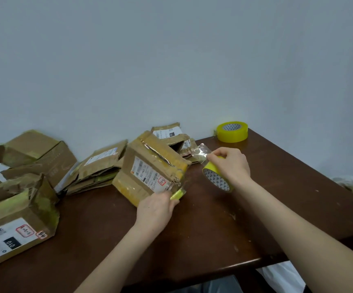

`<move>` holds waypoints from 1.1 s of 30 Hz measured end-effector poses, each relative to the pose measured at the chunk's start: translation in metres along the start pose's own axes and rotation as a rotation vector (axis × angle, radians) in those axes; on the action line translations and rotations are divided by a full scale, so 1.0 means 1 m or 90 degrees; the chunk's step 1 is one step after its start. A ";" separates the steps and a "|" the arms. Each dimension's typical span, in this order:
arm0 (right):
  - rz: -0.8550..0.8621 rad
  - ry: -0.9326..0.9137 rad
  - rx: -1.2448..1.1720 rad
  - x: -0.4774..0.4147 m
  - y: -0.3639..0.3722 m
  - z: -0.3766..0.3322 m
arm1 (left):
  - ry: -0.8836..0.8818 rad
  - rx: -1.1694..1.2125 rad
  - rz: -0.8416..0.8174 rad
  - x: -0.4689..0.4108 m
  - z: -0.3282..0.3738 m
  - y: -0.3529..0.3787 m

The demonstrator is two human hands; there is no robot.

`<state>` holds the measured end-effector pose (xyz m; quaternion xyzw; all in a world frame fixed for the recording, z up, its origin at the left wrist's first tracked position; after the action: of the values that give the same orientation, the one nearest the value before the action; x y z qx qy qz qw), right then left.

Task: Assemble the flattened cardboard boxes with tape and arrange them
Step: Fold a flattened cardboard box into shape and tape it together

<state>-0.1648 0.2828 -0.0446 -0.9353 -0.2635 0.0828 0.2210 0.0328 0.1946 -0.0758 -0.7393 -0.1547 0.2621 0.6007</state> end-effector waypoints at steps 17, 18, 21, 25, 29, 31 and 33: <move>0.087 -0.066 0.032 0.005 -0.008 -0.020 | 0.224 0.198 0.384 -0.033 0.036 -0.109; 0.090 -0.075 0.035 0.007 -0.009 -0.022 | 0.215 0.211 0.342 -0.045 0.042 -0.106; 0.098 -0.098 0.040 0.010 -0.016 -0.024 | 0.215 0.217 0.283 -0.067 0.055 -0.091; 0.095 -0.134 0.061 0.011 -0.026 -0.021 | 0.205 0.285 0.294 -0.077 0.057 -0.091; 0.090 -0.173 0.017 0.011 -0.031 -0.016 | 0.189 0.313 0.287 -0.085 0.058 -0.093; 0.083 -0.182 0.003 0.009 -0.034 -0.016 | 0.212 0.263 0.257 -0.092 0.058 -0.092; 0.081 -0.182 -0.004 0.006 -0.038 -0.016 | 0.225 0.195 0.184 -0.100 0.057 -0.091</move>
<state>-0.1732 0.3091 -0.0135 -0.9294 -0.2328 0.2284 0.1727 -0.0733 0.2069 0.0245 -0.6883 0.1014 0.2326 0.6796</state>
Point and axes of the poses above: each hand's wrist, its own x-axis away from the middle knuckle, its own y-axis out of the palm, z = x × y, the point moved 6 cm from there along -x, towards the middle knuckle, and after that the axes turned 10 degrees about y, right-handed, at the moved point
